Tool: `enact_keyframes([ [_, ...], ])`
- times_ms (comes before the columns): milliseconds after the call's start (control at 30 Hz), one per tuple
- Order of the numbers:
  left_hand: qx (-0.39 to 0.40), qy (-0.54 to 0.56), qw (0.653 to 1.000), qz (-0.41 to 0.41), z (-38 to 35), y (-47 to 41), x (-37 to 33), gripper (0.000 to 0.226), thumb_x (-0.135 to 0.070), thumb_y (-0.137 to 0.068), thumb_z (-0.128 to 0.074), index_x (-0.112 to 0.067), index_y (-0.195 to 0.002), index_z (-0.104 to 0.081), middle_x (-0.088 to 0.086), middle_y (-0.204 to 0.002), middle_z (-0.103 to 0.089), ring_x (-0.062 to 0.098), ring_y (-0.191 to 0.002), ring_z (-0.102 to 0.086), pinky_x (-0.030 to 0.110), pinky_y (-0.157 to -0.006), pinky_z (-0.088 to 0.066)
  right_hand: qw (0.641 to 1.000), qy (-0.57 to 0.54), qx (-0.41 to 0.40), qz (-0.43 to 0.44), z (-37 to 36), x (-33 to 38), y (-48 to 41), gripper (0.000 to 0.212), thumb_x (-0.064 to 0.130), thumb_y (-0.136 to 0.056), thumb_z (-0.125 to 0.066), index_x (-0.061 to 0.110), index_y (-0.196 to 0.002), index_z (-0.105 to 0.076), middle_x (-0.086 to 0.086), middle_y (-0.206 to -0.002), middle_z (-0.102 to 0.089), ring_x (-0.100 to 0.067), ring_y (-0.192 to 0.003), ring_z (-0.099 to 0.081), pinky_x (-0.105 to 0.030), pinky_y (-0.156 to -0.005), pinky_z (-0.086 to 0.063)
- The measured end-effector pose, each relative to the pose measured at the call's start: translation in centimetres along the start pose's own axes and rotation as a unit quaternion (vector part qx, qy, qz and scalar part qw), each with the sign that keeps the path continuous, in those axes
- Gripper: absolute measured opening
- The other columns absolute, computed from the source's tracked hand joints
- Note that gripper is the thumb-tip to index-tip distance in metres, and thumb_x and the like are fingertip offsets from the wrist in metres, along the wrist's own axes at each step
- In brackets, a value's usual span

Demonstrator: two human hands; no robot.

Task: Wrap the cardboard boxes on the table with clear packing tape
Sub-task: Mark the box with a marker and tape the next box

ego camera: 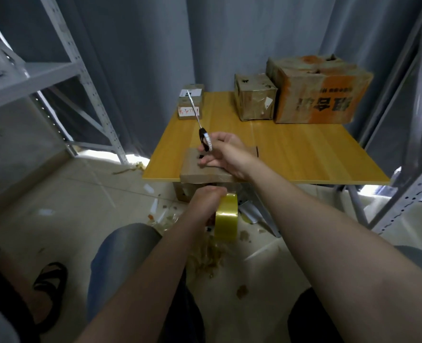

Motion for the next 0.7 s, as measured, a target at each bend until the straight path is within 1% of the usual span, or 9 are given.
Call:
enact_keyframes([
  [33, 0.004, -0.001, 1.0, -0.007, 0.0, 0.0, 0.0, 0.012, -0.036, -0.096, -0.069, -0.027, -0.103, -0.071, -0.001, -0.099, -0.065, 0.026, -0.099, -0.064, 0.047, -0.102, -0.053, 1.0, 0.018, -0.002, 0.0, 0.0, -0.3, -0.3, 0.006, 0.009, -0.106, -0.055, 0.006, -0.104, -0.061, -0.019, -0.098, -0.069, -0.022, -0.067, -0.07, -0.044, -0.085, -0.064],
  [167, 0.01, -0.014, 0.999, -0.042, 0.3, -0.2, 0.2, 0.022, -0.037, -0.099, -0.065, -0.027, -0.116, -0.075, -0.01, -0.1, -0.065, 0.015, -0.095, -0.062, 0.042, -0.098, -0.054, 0.998, 0.052, -0.042, 0.018, 1.1, -1.0, -1.5, 0.006, 0.007, -0.107, -0.053, 0.009, -0.104, -0.058, -0.018, -0.094, -0.068, -0.021, -0.067, -0.069, -0.04, -0.083, -0.064],
  [233, 0.01, -0.022, 0.999, -0.043, 0.2, -0.2, 0.2, 0.022, -0.037, -0.1, -0.064, -0.026, -0.115, -0.075, -0.01, -0.098, -0.065, 0.013, -0.092, -0.061, 0.039, -0.094, -0.054, 0.996, 0.068, -0.05, 0.023, 1.2, -1.2, -1.7, 0.005, 0.008, -0.107, -0.053, 0.008, -0.108, -0.058, -0.018, -0.094, -0.069, -0.021, -0.069, -0.071, -0.039, -0.082, -0.064],
  [300, 0.012, -0.044, 0.999, -0.026, 0.0, -0.3, 0.2, 0.023, -0.035, -0.101, -0.063, -0.019, -0.112, -0.074, 0.002, -0.1, -0.068, 0.021, -0.093, -0.065, 0.041, -0.093, -0.055, 0.995, 0.078, -0.054, 0.021, 1.3, -1.3, -1.8, 0.008, 0.008, -0.106, -0.055, 0.007, -0.113, -0.059, -0.017, -0.096, -0.07, -0.021, -0.07, -0.072, -0.036, -0.08, -0.064],
  [367, 0.028, -0.053, 0.998, 0.025, -0.3, -0.2, 0.7, 0.026, -0.035, -0.1, -0.064, -0.012, -0.111, -0.072, 0.016, -0.107, -0.068, 0.033, -0.099, -0.068, 0.045, -0.092, -0.058, 0.994, 0.085, -0.061, 0.018, 1.3, -1.3, -1.7, 0.012, 0.009, -0.106, -0.055, 0.006, -0.117, -0.058, -0.018, -0.099, -0.07, -0.021, -0.071, -0.072, -0.036, -0.08, -0.064],
  [400, 0.035, -0.047, 0.997, 0.05, -0.4, -0.2, 1.0, 0.026, -0.035, -0.1, -0.065, -0.012, -0.11, -0.071, 0.018, -0.107, -0.068, 0.035, -0.098, -0.068, 0.046, -0.091, -0.059, 0.994, 0.089, -0.065, 0.017, 1.4, -1.3, -1.7, 0.013, 0.01, -0.106, -0.056, 0.006, -0.118, -0.058, -0.018, -0.1, -0.07, -0.021, -0.071, -0.072, -0.037, -0.081, -0.064],
  [500, 0.024, -0.043, 0.998, 0.04, -0.4, -0.6, 1.4, 0.013, -0.035, -0.1, -0.064, -0.025, -0.095, -0.068, 0.007, -0.098, -0.065, 0.027, -0.09, -0.064, 0.044, -0.09, -0.059, 0.992, 0.103, -0.07, 0.028, 1.4, -1.0, -1.6, 0.015, 0.011, -0.105, -0.057, 0.005, -0.119, -0.059, -0.014, -0.095, -0.069, -0.02, -0.07, -0.073, -0.038, -0.081, -0.064],
  [633, 0.029, 0.01, 1.0, -0.002, -0.9, 0.3, 2.3, 0.015, -0.04, -0.098, -0.061, -0.038, -0.099, -0.075, 0.001, -0.115, -0.067, 0.028, -0.106, -0.064, 0.054, -0.098, -0.055, 0.991, 0.11, -0.07, 0.036, 1.2, -0.8, -1.3, 0.011, 0.012, -0.105, -0.059, 0.008, -0.114, -0.06, -0.01, -0.089, -0.07, -0.021, -0.071, -0.073, -0.034, -0.077, -0.064],
  [700, 0.014, 0.014, 1.0, -0.007, -0.7, 0.0, 2.2, 0.016, -0.037, -0.097, -0.062, -0.035, -0.104, -0.077, 0.001, -0.117, -0.069, 0.028, -0.107, -0.064, 0.05, -0.1, -0.054, 0.992, 0.103, -0.069, 0.033, 1.1, -0.8, -1.2, 0.009, 0.01, -0.104, -0.059, 0.007, -0.113, -0.06, -0.011, -0.09, -0.069, -0.022, -0.071, -0.073, -0.038, -0.082, -0.064],
])
Point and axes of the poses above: each hand's wrist, its own y-axis away from the middle knuckle, its own z-axis out of the back of the hand, x = y × z, the point moved 9 cm from there along -y, towards the middle knuckle
